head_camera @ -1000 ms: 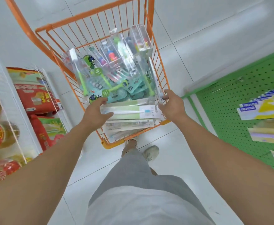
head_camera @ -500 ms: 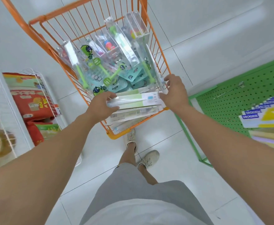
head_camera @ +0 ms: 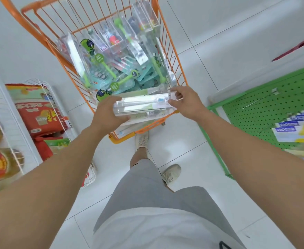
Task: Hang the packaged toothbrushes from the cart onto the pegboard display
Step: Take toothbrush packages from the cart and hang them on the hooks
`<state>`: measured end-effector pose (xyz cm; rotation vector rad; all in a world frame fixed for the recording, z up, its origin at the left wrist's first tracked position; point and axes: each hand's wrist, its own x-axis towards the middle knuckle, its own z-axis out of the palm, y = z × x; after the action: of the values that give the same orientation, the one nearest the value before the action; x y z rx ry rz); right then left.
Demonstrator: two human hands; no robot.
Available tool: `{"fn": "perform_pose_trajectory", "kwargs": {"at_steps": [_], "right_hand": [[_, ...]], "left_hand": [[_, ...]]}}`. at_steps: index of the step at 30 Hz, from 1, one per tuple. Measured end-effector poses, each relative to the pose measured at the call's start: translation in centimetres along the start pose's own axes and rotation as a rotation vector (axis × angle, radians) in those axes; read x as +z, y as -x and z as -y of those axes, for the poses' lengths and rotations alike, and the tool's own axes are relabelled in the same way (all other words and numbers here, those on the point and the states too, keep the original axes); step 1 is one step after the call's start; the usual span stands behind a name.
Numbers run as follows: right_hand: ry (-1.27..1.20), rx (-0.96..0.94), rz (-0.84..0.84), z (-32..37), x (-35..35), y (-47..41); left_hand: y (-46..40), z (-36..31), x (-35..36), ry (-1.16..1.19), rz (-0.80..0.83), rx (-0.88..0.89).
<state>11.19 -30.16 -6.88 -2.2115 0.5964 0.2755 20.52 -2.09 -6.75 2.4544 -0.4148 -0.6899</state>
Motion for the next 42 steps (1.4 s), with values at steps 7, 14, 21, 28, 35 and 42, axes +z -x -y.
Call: {"fn": "perform_pose_trajectory", "kwargs": {"at_steps": [7,14,21,28,35,42], "right_hand": [[0.166,-0.099,0.154,4.9,1.0,-4.8],[0.364,-0.136,0.14,9.0,2.4,-7.5],[0.114,-0.363,-0.015,13.0,1.9,-9.2],[0.407,-0.12,0.192,14.8,1.2,-13.1],[0.828,-0.072,0.186,13.9,4.6,-12.9],[-0.328,-0.033,0.135,18.1,-6.0,-7.3]], "left_hand": [[-5.0,0.1,-2.9,-0.118,0.062,-0.061],[-8.9,-0.3,-6.2,-0.25,0.152,-0.107],[-11.9,-1.5,-7.9,-0.403,-0.033,0.081],[-13.6,-2.7,-13.2,0.154,-0.129,0.087],[-12.8,-2.1,-14.7,0.33,-0.05,-0.058],[-12.0,-7.6,-17.1,0.421,0.179,-0.011]]}}
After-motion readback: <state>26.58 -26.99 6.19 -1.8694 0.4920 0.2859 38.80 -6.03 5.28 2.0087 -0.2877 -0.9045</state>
